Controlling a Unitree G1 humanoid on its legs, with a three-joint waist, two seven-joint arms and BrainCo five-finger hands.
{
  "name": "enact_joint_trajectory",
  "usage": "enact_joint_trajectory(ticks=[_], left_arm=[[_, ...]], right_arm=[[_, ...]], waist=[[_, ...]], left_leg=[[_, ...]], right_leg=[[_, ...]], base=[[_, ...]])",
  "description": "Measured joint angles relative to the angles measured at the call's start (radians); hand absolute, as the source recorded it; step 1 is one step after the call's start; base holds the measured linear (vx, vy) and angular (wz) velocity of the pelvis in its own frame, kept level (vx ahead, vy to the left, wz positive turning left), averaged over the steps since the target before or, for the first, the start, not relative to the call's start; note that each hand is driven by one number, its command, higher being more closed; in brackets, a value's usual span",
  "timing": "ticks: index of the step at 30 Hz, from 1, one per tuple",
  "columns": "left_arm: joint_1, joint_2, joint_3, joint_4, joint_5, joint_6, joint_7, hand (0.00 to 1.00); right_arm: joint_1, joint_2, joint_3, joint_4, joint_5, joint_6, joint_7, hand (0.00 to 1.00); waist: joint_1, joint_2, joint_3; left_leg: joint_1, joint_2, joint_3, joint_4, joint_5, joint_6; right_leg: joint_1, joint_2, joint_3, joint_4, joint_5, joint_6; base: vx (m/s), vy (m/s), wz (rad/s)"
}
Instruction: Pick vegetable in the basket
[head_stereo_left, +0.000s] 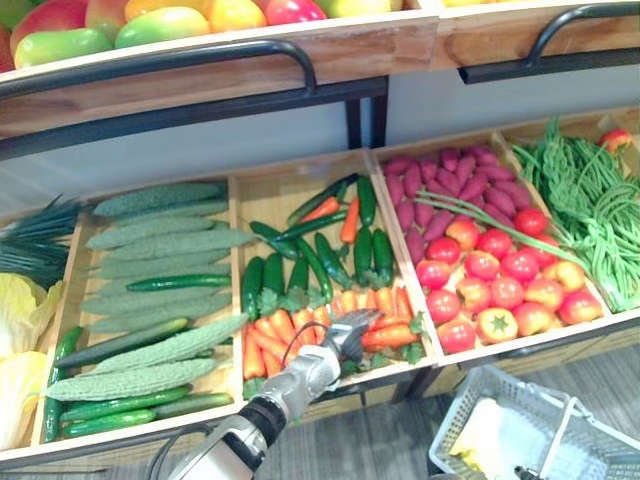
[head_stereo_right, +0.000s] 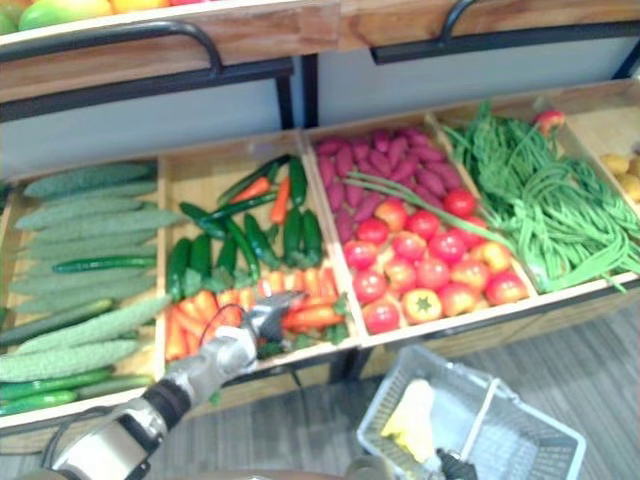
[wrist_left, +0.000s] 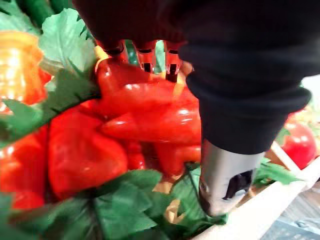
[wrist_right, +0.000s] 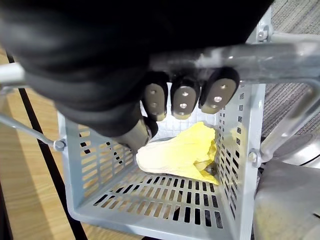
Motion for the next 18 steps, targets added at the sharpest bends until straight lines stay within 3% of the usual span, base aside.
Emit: enact_joint_trajectory(ticks=[13,14,18], left_arm=[[-0.073,-0.068,0.039,0.143,0.019,0.028,0.059,0.00],[-0.075,-0.074,0.041,0.153,0.019,0.027,0.066,1.00],[-0.090,-0.093,0.074,0.165,0.019,0.029,0.093,1.00]], right_arm=[[-0.017,-0.001,0.038,-0.001,0.002,-0.001,-0.011,1.00],[-0.017,-0.001,0.038,-0.001,0.002,-0.001,-0.012,1.00],[-0.018,-0.001,0.039,-0.001,0.002,-0.002,-0.017,1.00]], waist=[[-0.003,-0.008,0.006],[-0.003,-0.010,0.007],[-0.003,-0.014,0.010]], left_leg=[[-0.011,-0.001,0.025,0.000,0.000,0.000],[-0.011,-0.001,0.025,0.000,-0.001,0.000],[-0.011,-0.001,0.026,0.000,-0.001,-0.001]], right_leg=[[-0.029,0.004,0.024,-0.002,0.010,-0.004],[-0.030,0.004,0.024,-0.002,0.010,-0.004],[-0.030,0.004,0.025,-0.003,0.010,-0.004]], base=[[-0.03,-0.049,-0.06],[-0.03,-0.050,-0.01],[-0.03,-0.053,-0.01]])
